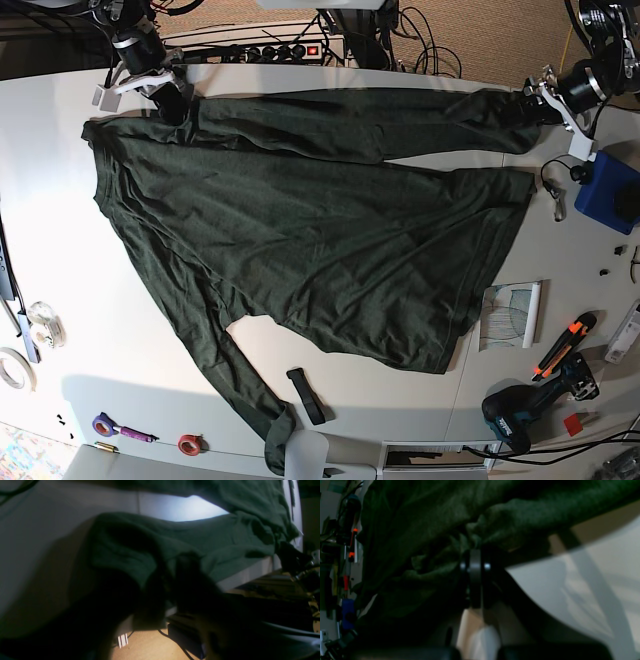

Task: Layout the t-shirt on the table in an organized manner, then fold the t-shirt properly
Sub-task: 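Grasp the shirt's collar-edge corners with both grippers and lift them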

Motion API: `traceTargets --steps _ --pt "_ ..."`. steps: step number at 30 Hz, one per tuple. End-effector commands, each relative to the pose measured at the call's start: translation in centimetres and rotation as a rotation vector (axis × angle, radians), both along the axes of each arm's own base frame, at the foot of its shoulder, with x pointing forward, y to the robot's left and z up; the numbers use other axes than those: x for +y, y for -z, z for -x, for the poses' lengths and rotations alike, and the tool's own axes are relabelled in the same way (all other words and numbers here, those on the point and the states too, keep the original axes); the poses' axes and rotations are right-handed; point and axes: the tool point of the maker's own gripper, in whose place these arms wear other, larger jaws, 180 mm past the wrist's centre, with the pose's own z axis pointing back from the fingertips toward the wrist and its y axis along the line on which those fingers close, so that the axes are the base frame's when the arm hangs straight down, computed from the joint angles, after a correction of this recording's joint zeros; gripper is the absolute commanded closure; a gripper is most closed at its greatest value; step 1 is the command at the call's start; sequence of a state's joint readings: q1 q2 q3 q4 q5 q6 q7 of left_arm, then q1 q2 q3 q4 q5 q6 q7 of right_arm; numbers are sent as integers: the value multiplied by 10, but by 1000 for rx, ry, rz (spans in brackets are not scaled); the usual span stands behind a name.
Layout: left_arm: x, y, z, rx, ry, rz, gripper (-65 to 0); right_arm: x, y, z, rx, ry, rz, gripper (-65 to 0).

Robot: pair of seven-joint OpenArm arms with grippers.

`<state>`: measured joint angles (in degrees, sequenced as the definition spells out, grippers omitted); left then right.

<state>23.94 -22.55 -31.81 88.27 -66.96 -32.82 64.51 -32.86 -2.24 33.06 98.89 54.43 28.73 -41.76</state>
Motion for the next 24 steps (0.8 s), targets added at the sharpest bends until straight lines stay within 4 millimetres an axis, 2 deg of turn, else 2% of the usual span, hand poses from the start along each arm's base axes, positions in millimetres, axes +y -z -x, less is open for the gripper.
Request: traceTargets --steps 1,4,8,11,16,24 --pt "6 10 15 75 36 -53 -115 -4 -9 -3 -38 4 10 0" --pt "7 9 14 70 36 -54 0 -4 -9 -3 -37 3 10 0" --pt "9 -10 4 -35 28 -1 0 0 -12 -3 -47 -49 22 0" --pt "17 -26 -2 -106 5 26 0 1 -16 -3 -52 -116 51 0" --pt "18 -44 5 -127 39 94 0 -2 -24 0 -47 -150 87 0" --pt "19 -39 30 -44 106 77 0 -6 -51 13 -52 -184 177 0"
